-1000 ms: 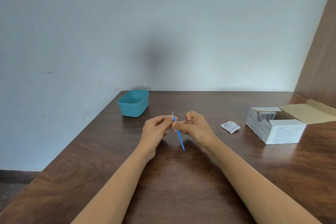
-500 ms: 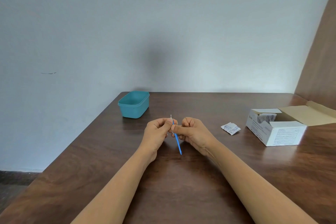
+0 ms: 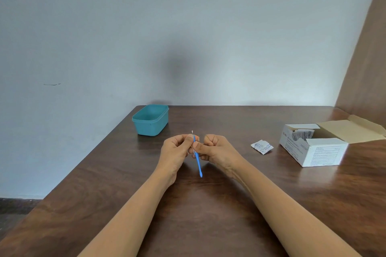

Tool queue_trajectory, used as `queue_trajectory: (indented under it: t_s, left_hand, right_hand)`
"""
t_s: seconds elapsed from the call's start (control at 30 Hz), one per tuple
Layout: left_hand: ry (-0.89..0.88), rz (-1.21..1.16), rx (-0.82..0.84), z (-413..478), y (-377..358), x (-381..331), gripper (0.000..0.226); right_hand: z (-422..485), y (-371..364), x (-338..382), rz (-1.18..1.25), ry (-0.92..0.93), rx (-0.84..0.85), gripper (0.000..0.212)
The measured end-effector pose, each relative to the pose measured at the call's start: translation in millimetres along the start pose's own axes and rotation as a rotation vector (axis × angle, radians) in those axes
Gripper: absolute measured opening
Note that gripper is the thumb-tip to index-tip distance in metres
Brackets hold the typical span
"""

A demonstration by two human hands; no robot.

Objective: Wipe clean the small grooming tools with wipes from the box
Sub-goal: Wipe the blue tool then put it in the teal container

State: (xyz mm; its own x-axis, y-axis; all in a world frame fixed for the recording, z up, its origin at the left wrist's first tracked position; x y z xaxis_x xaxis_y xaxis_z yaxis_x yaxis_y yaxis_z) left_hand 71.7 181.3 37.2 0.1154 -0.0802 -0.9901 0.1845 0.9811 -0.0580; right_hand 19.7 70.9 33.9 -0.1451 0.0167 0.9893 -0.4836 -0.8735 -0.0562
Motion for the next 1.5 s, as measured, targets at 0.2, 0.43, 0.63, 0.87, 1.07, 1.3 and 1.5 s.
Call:
queue_trajectory:
  t_s: [0.2,0.43,0.63,0.87,1.07,1.3,1.5]
  left_hand:
    - [-0.032,0.033,-0.015,-1,-1,-2,0.018]
    - [-0.018,0.002,-0.05,3,3,2,0.017]
    - [-0.052,0.025,-0.102,3,6,-3,0.015]
    - [-0.036,0.011,-0.168,7,15,-4,0.011]
    - [-0.045,0.02,-0.202,8,15,-3,0.008]
    - [-0.037,-0.002,-0.224,9,19,-4,0.009]
    - [-0.052,-0.004,-0.234,10,20,-6,0.01]
  right_hand:
    - [-2,5,-2,0.021,-0.089,-0.027,0.053]
    - [-6,-4,-2,0.036,-0.137,0.075,0.044]
    - [-4,-1,-1,0.026,-0.1,0.037,0.051]
    - [-8,-5,0,0.02,-0.137,0.048,0.045]
    - [-7,-1,-3,0.023,-0.124,0.026,0.051]
    - [-9,-7,-4,0.052,-0.154,0.064,0.046]
    - [-8,-2,-1,0.035,-0.149,0.033,0.052]
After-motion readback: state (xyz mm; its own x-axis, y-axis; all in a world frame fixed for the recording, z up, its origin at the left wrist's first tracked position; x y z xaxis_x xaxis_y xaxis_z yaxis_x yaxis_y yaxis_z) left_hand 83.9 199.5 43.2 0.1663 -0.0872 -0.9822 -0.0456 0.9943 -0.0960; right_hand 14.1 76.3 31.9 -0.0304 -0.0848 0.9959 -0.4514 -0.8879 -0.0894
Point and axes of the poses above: each hand's wrist, its own z-axis towards the middle knuckle, its own y-axis out of the back of the hand, x = y × z, the point moved 8 cm from there along z, towards the middle knuckle, and after that the axes turned 14 degrees about -x, right-handed, at the moved point
